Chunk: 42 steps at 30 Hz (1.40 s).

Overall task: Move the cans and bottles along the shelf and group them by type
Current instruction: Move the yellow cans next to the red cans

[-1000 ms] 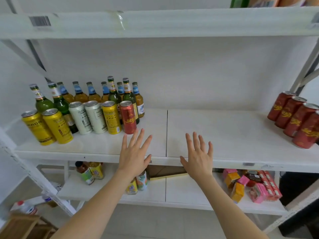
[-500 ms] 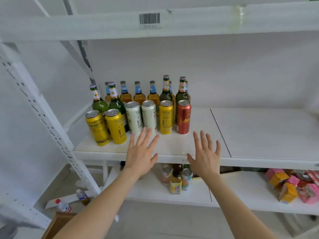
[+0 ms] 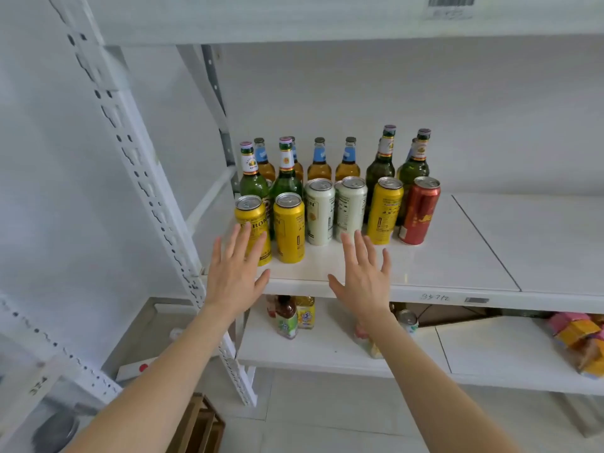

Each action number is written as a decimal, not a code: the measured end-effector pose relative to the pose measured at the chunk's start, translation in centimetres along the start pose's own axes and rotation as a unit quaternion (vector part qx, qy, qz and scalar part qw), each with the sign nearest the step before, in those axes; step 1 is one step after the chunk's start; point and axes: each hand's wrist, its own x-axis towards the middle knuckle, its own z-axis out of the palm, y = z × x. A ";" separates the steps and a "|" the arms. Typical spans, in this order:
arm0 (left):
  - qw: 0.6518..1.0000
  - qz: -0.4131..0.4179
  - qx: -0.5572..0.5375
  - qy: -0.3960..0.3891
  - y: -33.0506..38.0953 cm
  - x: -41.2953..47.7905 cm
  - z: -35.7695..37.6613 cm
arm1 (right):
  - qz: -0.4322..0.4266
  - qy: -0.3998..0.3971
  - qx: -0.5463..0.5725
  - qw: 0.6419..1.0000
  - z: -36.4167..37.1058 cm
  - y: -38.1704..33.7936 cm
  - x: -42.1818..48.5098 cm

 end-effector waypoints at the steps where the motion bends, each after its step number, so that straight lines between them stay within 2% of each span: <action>1: 1.000 -0.009 -0.002 0.003 -1.0 0.1 0.4 | -0.002 0.001 0.006 1.000 0.6 -0.7 0.4; 6: 0.998 -0.052 -0.035 0.019 -4.5 1.5 2.7 | 0.001 -0.012 0.047 0.999 3.7 -3.6 2.7; 10: 0.981 -0.082 -0.176 -0.010 -5.5 3.5 4.0 | 0.025 -0.059 0.151 0.986 5.5 -4.9 5.4; 12: 0.952 -0.088 -0.292 -0.023 -5.5 4.6 4.3 | 0.050 -0.093 0.246 0.963 6.0 -5.4 7.0; 14: 0.916 -0.103 -0.387 -0.027 -5.4 5.6 4.6 | 0.070 -0.130 0.354 0.924 6.5 -5.8 8.3; 16: 0.886 -0.128 -0.445 -0.037 -5.4 6.4 4.9 | 0.088 -0.148 0.442 0.880 7.1 -6.0 9.2; 18: 0.861 -0.153 -0.481 -0.058 -5.7 7.1 5.4 | 0.103 -0.146 0.483 0.857 7.7 -6.0 9.7; 26: 0.769 -0.193 -0.601 -0.104 -7.0 8.8 6.4 | 0.110 -0.135 0.562 0.808 9.4 -5.9 10.7; 31: 0.694 -0.216 -0.678 -0.113 -6.7 9.3 6.6 | 0.124 -0.130 0.584 0.791 9.0 -6.1 10.7; 42: 0.628 -0.287 -0.716 -0.107 -5.4 7.1 4.1 | 0.191 -0.157 0.628 0.738 6.6 -5.5 8.2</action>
